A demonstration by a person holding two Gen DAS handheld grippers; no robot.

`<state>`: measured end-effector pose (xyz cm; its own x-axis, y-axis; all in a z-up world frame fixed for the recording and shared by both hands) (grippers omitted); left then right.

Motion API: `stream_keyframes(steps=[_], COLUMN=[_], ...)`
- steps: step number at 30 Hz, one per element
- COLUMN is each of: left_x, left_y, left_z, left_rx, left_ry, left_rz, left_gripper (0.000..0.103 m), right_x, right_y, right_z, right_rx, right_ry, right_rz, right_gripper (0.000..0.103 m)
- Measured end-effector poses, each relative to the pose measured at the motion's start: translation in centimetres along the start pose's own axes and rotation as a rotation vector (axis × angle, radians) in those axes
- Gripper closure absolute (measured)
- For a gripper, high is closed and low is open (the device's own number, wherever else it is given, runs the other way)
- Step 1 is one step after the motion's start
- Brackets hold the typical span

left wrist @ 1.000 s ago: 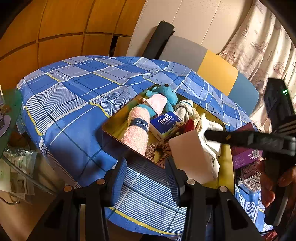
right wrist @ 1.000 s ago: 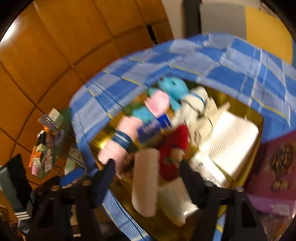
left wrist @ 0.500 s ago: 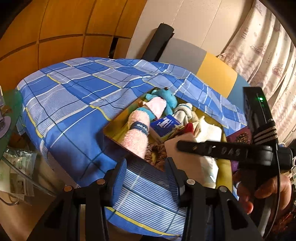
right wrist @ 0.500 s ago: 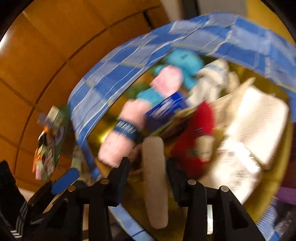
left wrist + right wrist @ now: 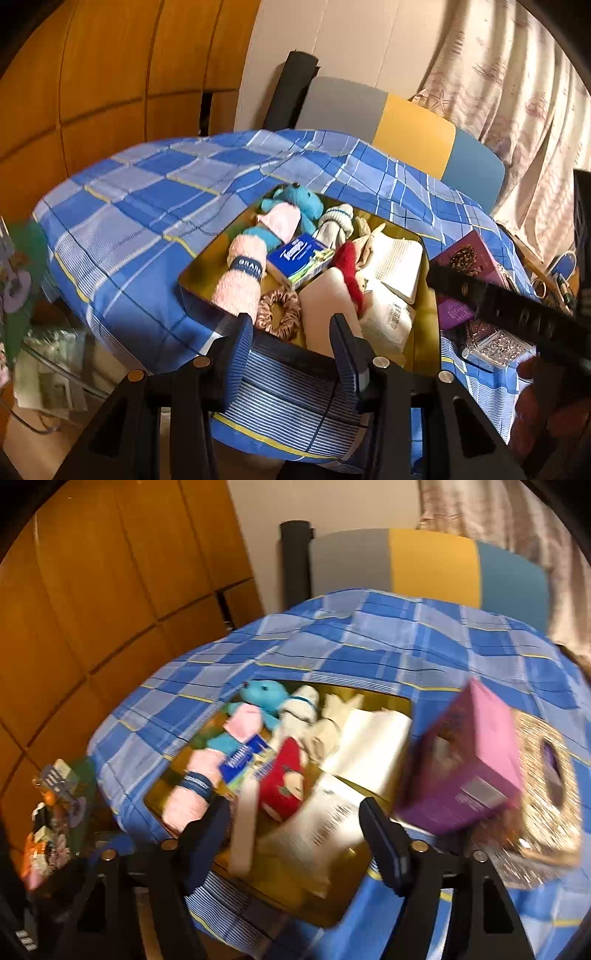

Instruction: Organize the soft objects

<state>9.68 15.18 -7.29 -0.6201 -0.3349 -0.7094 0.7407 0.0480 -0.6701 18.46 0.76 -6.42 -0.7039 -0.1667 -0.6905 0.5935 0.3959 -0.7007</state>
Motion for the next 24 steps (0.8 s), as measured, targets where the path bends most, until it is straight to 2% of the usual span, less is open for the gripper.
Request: stream_keyframes(steps=[3,10,18,24], left_x=[-0.1,0.1,-0.3,0.0], left_y=[-0.8,-2.5,-5.0,-5.7], left_z=[0.6,1.2,1.5,1.5], left_rx=[-0.001,-0.044,-0.080,-0.066], left_ry=[0.026,0.088,0.111,0.079], left_rz=[0.011,0.030,0.085,0.073], left_gripper=[0.059,0.059,0.059,0.059], right_x=[0.7,2.2,3.3,4.2], right_y=[-1.4,-4.2,-7.0,-9.4], right_z=[0.7,0.9,0.8,1.0], right_rx=[0.049,0.103,0.176,0.269], right_ry=[0.013,0.038,0.061,0.073], right_rz=[0.008,0.035,0.080,0.126], right_gripper=[0.024,0.016,0.004,0.000])
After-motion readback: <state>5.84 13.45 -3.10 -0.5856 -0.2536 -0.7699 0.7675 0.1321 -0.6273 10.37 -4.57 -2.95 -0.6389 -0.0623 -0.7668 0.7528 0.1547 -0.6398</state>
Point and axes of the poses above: each gripper's, at about its wrist camera, not at the fingertips, and y roughly the way its jaws point, z to its right, x to its underside, the point moved 6 cm from there along y, roughly the way its jaws point, and after that the axes turned 1 degree about x, right-handed, at the moved point
